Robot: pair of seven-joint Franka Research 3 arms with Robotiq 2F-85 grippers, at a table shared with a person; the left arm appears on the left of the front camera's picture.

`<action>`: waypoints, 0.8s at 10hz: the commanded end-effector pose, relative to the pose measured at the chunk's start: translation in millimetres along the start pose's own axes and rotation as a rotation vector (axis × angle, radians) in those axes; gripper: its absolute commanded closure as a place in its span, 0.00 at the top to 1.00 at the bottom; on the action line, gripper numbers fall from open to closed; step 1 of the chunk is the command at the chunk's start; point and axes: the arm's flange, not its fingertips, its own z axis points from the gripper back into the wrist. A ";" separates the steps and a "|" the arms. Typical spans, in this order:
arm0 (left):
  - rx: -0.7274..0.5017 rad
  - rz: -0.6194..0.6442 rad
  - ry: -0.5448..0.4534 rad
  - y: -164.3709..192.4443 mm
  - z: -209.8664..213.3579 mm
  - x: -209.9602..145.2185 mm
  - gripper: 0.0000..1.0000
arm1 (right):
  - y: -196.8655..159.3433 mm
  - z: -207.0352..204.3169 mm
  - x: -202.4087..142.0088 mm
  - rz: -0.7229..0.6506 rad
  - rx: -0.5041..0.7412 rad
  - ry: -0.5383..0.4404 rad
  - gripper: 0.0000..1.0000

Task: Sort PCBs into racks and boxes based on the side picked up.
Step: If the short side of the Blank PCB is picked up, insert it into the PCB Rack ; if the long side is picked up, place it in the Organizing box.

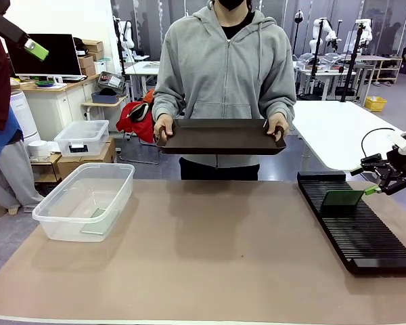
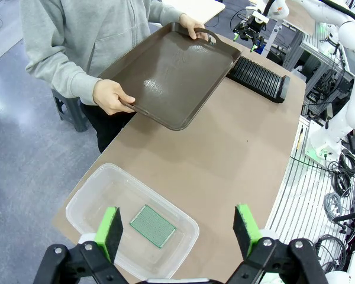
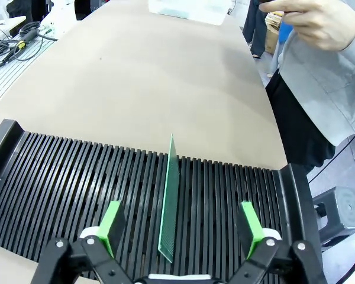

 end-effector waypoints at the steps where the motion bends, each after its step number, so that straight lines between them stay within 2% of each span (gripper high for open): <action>1: 0.005 0.004 -0.005 0.2 -0.7 -0.9 1.00 | -0.2 0.2 0.8 0.001 0.000 0.001 1.00; 2: 0.005 0.004 -0.005 0.2 -0.7 -0.9 1.00 | 0.0 0.0 0.0 0.000 0.000 0.000 1.00; 3: 0.005 0.004 -0.005 0.2 -0.7 -0.9 1.00 | 7.4 3.4 18.4 0.019 0.015 0.027 1.00; 5: 0.005 0.004 -0.005 0.2 -0.7 -0.9 1.00 | 26.1 14.5 64.2 0.023 0.003 0.139 1.00; 8: 0.005 0.004 -0.005 0.2 -0.7 -0.9 1.00 | 55.9 46.5 144.7 0.078 -0.031 0.225 1.00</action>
